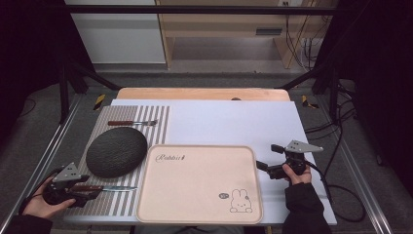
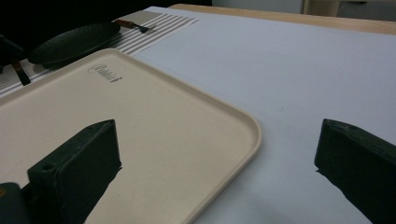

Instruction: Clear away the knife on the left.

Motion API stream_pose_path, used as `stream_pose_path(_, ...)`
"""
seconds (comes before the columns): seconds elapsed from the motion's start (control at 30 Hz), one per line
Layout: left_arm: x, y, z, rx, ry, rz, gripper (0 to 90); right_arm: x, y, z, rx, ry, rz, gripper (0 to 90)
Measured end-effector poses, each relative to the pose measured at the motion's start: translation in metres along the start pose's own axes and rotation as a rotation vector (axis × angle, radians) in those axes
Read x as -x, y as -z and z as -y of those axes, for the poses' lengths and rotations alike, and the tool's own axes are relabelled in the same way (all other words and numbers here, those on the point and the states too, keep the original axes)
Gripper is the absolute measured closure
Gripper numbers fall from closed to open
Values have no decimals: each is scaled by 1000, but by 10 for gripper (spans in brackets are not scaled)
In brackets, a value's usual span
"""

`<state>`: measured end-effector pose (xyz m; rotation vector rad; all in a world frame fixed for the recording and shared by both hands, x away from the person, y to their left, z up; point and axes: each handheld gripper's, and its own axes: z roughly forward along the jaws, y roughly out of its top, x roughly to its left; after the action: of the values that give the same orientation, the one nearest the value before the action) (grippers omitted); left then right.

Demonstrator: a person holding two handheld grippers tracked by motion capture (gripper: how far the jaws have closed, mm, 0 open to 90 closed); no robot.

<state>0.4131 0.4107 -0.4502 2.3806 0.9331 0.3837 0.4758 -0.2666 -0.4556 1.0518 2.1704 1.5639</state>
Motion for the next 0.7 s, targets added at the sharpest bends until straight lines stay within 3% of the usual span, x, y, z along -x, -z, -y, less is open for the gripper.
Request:
stream_pose_path(0.5,-5,-5,-1,-64,-21,15,510,0,0,0,-1,0,0,4)
stream_pose_path(0.7,-5,-6,-2,-75,-27,26,535,0,0,0,1,0,0,3)
